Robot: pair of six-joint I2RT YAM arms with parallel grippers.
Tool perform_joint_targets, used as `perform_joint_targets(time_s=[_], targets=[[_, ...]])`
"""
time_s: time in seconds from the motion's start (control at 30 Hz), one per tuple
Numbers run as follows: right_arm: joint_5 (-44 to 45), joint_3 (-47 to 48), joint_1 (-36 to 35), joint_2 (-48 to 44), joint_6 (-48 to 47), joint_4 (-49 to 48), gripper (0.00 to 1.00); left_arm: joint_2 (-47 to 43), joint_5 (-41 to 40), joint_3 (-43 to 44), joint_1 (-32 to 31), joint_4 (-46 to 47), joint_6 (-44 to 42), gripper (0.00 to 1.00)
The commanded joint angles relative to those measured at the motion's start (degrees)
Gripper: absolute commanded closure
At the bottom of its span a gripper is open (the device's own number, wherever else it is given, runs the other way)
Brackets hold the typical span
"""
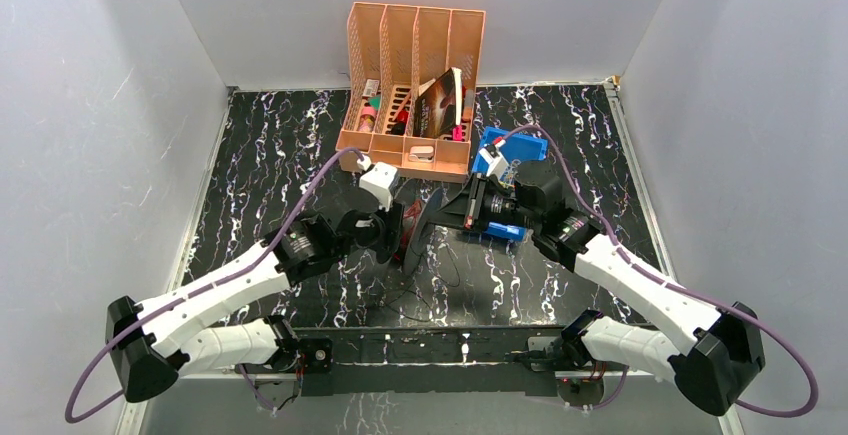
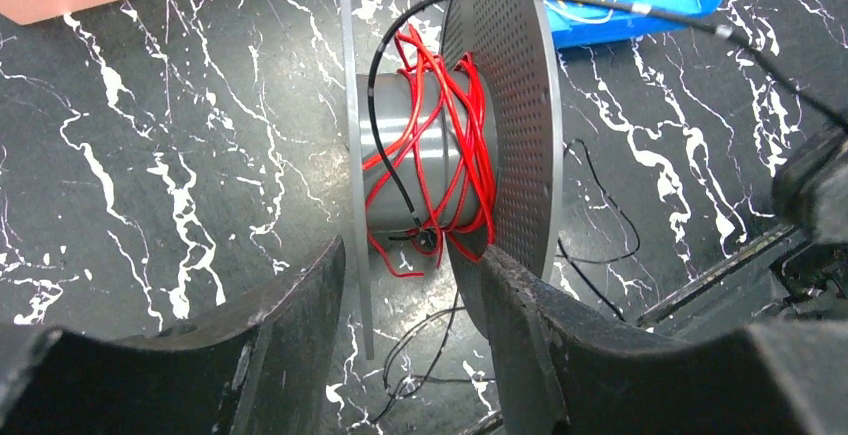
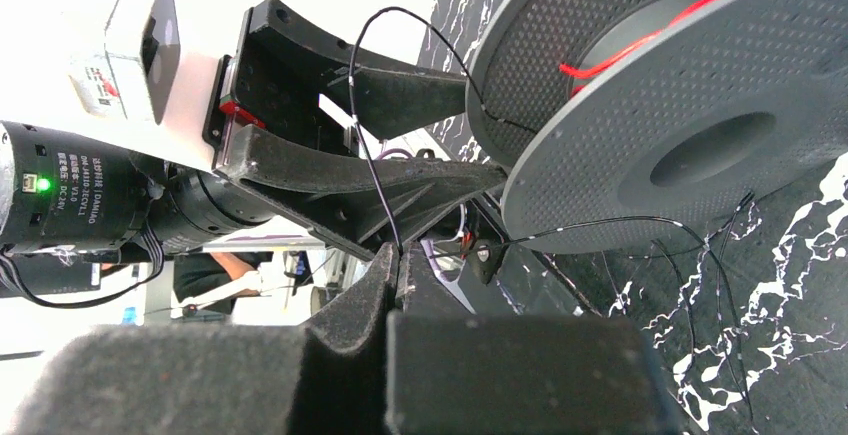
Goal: Wrap the cables
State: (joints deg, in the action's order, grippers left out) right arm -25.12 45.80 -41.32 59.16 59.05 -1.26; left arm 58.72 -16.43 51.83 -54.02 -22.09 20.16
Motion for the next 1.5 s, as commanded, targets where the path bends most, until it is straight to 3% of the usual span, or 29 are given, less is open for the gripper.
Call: perform_joint_targets(time_s=[0.0, 0.33, 0.73, 1.2, 1.47], targets=[[-3.17, -1.17, 1.5, -0.28, 2.64, -6.8, 1.0, 2.14, -0.89, -0.4, 0.63, 4.25, -0.69, 0.49], [-7.91, -3.51, 6.55, -0.2, 4.76, -10.7, 1.0, 7.14, -5.68, 1.26, 2.03, 8.54, -3.07, 0.49], [-12.39, -4.83, 12.07, 3.39, 6.66, -17.01, 1.0, 13.11, -4.67, 4.04, 3.75, 13.05, -4.28, 0.49], [-15.99, -4.9, 17.72, 9.38, 9.1, -24.2, 1.0, 16.98, -7.92, 7.61, 4.93, 14.27, -5.12, 0.4], [-17.81, -4.31, 19.27, 12.74, 11.22, -28.05, 1.0, 18.45, -5.81, 9.49, 6.68, 14.28, -5.66, 0.37]])
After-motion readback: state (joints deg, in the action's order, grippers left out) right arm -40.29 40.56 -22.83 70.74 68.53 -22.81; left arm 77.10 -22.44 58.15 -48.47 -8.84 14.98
